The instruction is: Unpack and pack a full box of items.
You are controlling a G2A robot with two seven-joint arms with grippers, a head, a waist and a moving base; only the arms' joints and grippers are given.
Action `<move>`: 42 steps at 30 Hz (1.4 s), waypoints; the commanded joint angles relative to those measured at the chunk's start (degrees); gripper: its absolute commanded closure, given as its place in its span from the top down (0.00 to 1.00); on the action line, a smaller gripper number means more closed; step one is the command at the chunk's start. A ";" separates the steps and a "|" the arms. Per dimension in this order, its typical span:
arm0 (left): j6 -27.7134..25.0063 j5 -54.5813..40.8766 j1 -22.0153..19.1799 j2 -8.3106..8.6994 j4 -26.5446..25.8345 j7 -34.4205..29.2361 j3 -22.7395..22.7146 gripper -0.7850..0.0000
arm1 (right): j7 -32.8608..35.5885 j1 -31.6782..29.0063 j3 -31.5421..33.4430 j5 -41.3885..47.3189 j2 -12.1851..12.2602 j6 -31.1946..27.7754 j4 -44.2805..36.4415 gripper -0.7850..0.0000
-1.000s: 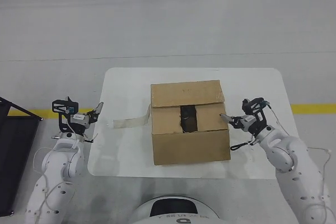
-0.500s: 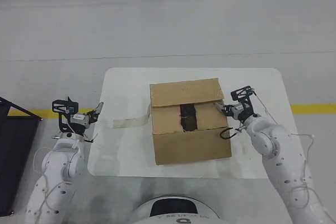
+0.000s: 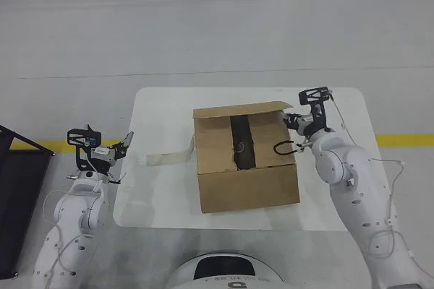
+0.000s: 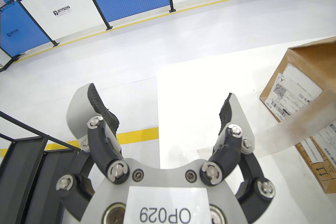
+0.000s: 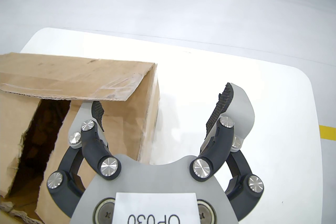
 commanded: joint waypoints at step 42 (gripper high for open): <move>0.00 0.00 0.00 0.00 0.00 0.00 0.00 1.00 | 15.47 0.52 10.93 39.58 -0.17 -40.79 8.86 1.00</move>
